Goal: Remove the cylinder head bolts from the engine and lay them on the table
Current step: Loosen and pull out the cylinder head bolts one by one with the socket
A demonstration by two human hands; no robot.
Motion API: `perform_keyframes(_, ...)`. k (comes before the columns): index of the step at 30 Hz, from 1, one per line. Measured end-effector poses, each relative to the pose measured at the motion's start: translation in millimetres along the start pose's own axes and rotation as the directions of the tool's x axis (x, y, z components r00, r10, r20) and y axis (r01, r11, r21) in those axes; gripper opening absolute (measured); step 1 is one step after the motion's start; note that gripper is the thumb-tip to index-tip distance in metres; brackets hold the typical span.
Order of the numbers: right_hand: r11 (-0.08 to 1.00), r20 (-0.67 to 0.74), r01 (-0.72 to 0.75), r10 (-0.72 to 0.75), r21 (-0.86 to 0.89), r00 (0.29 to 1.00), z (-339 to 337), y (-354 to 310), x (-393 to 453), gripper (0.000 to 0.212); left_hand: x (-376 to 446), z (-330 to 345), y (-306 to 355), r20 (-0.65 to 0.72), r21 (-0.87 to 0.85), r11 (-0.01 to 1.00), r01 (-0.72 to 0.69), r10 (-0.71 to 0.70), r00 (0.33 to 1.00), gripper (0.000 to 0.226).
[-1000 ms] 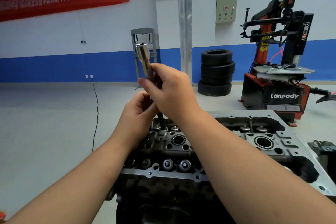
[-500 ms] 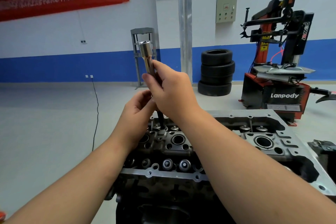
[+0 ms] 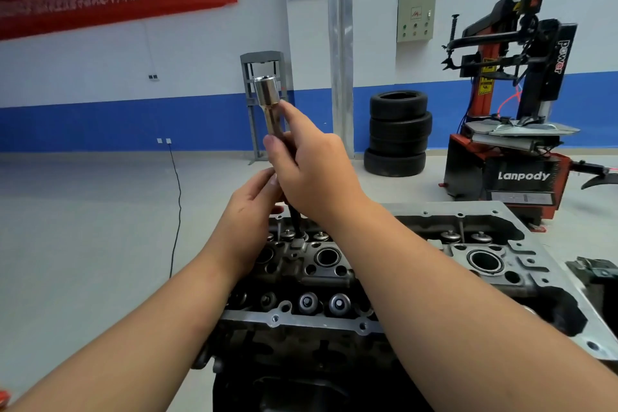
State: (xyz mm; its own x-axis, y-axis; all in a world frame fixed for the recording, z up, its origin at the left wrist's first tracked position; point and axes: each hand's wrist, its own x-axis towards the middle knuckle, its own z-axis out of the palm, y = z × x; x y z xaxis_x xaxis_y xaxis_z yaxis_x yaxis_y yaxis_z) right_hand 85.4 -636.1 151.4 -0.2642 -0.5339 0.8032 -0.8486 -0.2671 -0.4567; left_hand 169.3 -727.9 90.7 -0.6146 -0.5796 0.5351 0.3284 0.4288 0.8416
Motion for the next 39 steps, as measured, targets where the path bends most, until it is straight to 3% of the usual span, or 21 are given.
perform_keyframes(3, 1.0, 0.012, 0.006, -0.006, 0.012, 1.0, -0.2, -0.7, -0.5, 0.046, 0.4, -1.1, -1.1, 0.005, 0.038, 0.999, -0.038, 0.038, 0.999, 0.022)
perform_keyframes(9, 0.999, -0.065, 0.047, -0.049, -0.024, 0.997, -0.1, 2.2, 1.1, 0.024, 2.4, -1.3, -4.2, -0.047, 0.01, 0.999, -0.051, 0.051, 0.998, 0.008)
perform_keyframes(14, 0.999, -0.023, -0.037, 0.037, -0.015, 0.999, 1.0, 2.4, 1.4, 0.051, -0.9, -0.2, -1.8, 0.001, 0.034, 0.999, -0.036, 0.036, 0.999, 0.017)
perform_keyframes(17, 1.0, -0.03, 0.009, -0.009, -0.004, 1.0, 0.4, 1.4, 0.8, 0.043, -0.8, -1.1, 0.4, -0.032, 0.02, 0.999, -0.041, 0.042, 0.999, 0.011)
perform_keyframes(21, 0.999, -0.068, 0.049, -0.05, -0.019, 0.996, 1.0, 4.2, 0.3, 0.021, -0.5, 0.6, -0.7, -0.043, 0.008, 1.0, -0.028, 0.029, 0.999, 0.027)
perform_keyframes(27, 1.0, 0.033, -0.018, 0.018, -0.009, 0.999, 1.5, 1.3, 1.5, 0.05, -1.4, -0.3, 1.9, 0.01, 0.057, 0.998, -0.026, 0.025, 1.0, 0.022)
perform_keyframes(29, 1.0, 0.021, -0.002, 0.002, -0.007, 1.0, -0.2, -0.7, 0.9, 0.049, -1.2, -1.2, 2.5, -0.012, 0.045, 0.998, -0.046, 0.046, 0.999, 0.016)
perform_keyframes(33, 0.998, -0.051, 0.05, -0.052, -0.023, 0.997, -0.4, 0.9, 0.7, 0.026, -0.4, -0.3, 0.6, -0.051, 0.026, 1.0, -0.018, 0.02, 0.999, 0.022)
perform_keyframes(39, 0.999, 0.045, -0.029, 0.03, -0.036, 0.999, -0.9, -1.2, 0.3, 0.056, -1.4, 0.6, 2.4, 0.005, 0.05, 0.998, -0.027, 0.027, 1.0, 0.024)
